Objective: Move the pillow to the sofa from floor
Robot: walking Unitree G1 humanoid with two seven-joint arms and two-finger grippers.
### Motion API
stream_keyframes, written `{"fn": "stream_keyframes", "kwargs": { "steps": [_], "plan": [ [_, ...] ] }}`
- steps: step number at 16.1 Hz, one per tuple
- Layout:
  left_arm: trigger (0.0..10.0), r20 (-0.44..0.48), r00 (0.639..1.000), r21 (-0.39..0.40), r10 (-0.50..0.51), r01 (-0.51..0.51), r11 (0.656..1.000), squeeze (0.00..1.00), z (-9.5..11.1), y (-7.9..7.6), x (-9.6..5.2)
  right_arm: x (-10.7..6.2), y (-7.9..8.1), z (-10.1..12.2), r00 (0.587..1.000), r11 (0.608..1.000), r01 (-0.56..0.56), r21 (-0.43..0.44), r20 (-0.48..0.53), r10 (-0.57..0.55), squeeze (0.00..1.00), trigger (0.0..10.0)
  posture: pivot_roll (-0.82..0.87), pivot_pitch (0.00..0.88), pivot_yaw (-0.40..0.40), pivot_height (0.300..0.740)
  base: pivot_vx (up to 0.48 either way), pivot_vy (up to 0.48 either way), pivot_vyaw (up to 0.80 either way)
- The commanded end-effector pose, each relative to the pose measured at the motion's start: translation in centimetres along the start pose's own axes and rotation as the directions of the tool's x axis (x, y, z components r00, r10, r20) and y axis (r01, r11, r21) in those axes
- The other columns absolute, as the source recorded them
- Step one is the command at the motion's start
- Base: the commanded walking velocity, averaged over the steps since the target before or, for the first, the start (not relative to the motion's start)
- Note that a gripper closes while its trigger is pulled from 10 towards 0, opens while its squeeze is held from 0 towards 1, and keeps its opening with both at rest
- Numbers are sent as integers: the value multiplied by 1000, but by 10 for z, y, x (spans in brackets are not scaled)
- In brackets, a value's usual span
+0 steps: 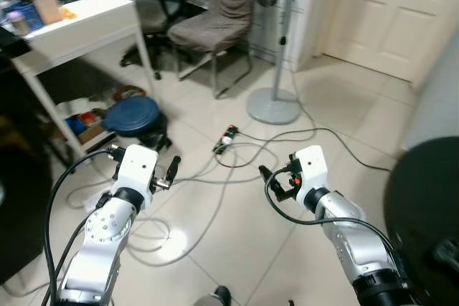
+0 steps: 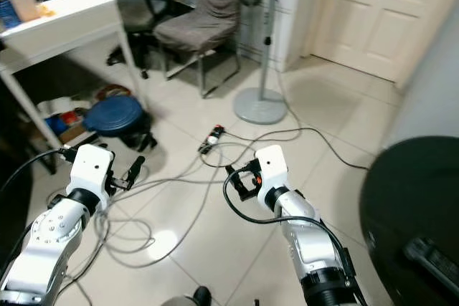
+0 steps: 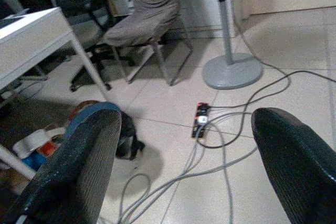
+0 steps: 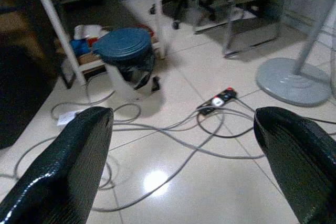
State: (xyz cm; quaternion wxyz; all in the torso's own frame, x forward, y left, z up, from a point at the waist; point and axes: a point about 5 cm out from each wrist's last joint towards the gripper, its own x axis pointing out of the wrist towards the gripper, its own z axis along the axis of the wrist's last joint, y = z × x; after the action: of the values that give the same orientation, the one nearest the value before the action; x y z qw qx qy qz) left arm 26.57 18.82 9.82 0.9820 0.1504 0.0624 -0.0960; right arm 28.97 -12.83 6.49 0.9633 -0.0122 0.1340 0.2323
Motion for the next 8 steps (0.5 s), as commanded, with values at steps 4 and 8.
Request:
{"fn": "stream_keyframes", "kwargs": {
  "steps": [4, 8],
  "plan": [
    [10000, 10, 1000, 9, 4, -4, 1000, 0, 1, -2, 0, -1, 0, 0, 1000, 1000, -11, -3, -14, 11, 0, 10000, 80, 0, 3, 740, 0, 0, 800],
    [10000, 17, 1000, 3, 13, -13, 1000, 0, 2, -3, 0, 1, 1, 0, 1000, 1000, -22, -9, -21, 22, 0, 10000, 84, 0, -3, 740, 0, 0, 800]
  ]
}}
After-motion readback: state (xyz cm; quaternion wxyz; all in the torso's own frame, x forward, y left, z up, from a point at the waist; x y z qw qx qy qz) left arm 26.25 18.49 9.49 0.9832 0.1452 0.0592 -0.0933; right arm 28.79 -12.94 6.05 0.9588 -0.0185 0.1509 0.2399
